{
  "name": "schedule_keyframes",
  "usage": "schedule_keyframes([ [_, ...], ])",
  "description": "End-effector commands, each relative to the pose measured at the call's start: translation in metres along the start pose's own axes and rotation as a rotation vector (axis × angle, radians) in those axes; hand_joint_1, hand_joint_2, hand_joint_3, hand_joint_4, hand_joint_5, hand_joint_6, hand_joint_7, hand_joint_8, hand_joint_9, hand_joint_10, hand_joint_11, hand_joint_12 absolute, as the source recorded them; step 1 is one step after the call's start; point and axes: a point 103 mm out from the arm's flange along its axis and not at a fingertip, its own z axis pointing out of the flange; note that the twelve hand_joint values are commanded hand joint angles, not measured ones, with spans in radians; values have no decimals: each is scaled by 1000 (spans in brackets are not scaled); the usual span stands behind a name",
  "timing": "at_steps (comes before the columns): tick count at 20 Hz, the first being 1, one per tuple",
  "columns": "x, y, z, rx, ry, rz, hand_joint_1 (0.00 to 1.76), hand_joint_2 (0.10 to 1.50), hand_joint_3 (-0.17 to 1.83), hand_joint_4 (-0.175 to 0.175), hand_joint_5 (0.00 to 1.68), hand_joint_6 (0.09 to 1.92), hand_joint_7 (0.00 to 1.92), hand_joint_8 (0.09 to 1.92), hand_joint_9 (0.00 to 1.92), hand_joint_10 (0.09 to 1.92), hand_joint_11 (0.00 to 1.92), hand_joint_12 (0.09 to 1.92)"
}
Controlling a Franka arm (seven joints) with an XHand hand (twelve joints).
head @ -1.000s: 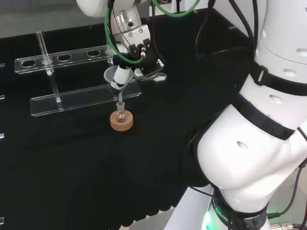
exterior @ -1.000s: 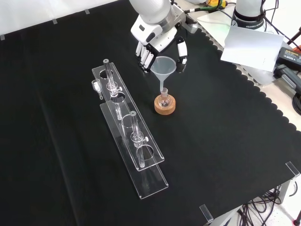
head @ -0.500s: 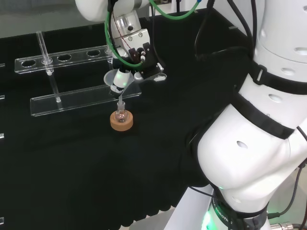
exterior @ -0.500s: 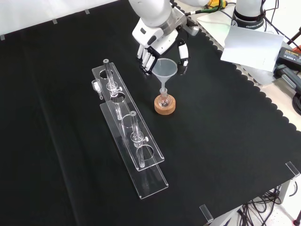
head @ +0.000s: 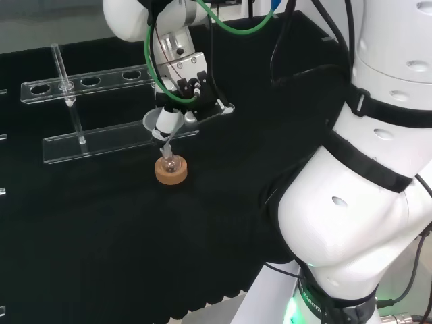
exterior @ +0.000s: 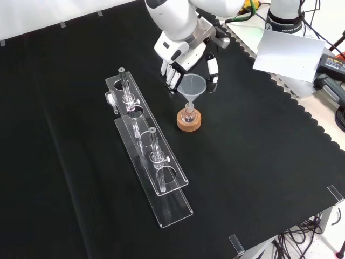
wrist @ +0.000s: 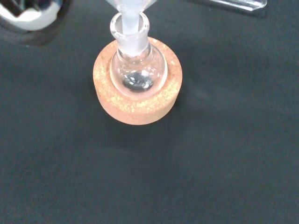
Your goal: Place the funnel on the round-bottom flask.
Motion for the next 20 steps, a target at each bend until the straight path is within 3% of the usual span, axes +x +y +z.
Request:
schedule_keyframes([
  [1,1,1,2,6,-6,3,800,721,544,4,730,708,564,684,862,473,663,1291],
  [20,-10,5,6,4,2,14,800,720,547,2,721,710,549,688,854,475,664,1289],
])
